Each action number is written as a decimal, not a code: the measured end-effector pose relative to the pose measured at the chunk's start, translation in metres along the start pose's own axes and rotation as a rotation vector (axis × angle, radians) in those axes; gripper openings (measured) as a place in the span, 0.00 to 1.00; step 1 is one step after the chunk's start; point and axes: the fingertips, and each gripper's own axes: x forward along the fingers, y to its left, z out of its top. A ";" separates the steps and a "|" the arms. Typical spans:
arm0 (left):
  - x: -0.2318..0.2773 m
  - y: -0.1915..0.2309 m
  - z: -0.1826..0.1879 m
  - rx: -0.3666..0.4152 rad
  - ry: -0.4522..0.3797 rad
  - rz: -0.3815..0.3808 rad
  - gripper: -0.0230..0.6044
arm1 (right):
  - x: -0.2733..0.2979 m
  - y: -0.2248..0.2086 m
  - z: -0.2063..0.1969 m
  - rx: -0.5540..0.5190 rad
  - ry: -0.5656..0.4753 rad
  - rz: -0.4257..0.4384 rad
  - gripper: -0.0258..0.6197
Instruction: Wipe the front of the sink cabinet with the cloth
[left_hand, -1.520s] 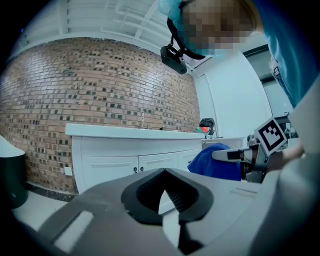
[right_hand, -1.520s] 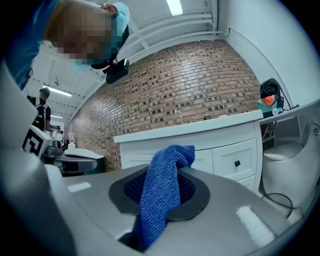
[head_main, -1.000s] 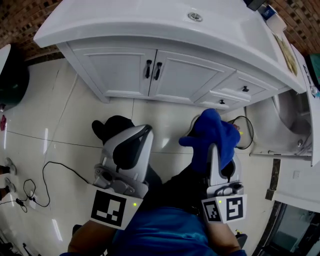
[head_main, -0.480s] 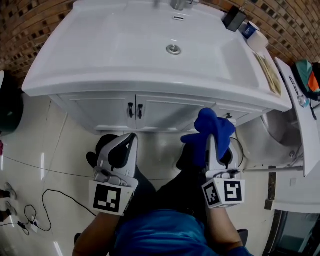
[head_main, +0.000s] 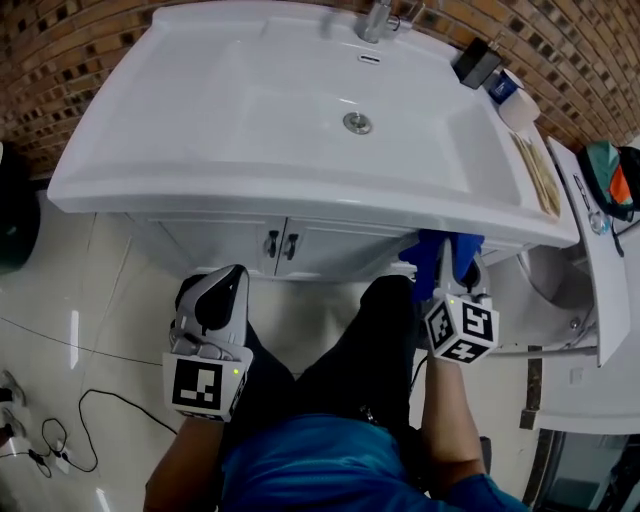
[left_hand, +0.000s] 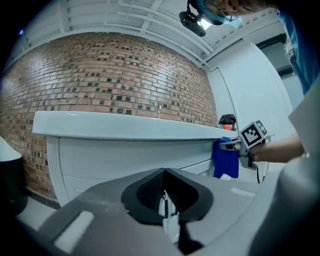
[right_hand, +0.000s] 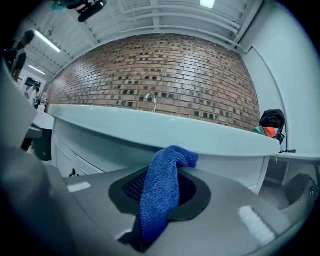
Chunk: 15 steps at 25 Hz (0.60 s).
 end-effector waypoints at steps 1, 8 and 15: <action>0.000 0.008 0.001 0.012 -0.002 0.009 0.04 | 0.004 0.001 0.001 -0.008 0.001 -0.008 0.15; 0.006 0.043 0.015 0.050 -0.037 0.039 0.04 | 0.006 0.027 0.012 0.027 -0.023 -0.022 0.15; 0.000 0.069 0.024 0.046 -0.059 0.088 0.04 | 0.003 0.124 0.034 0.002 -0.074 0.139 0.15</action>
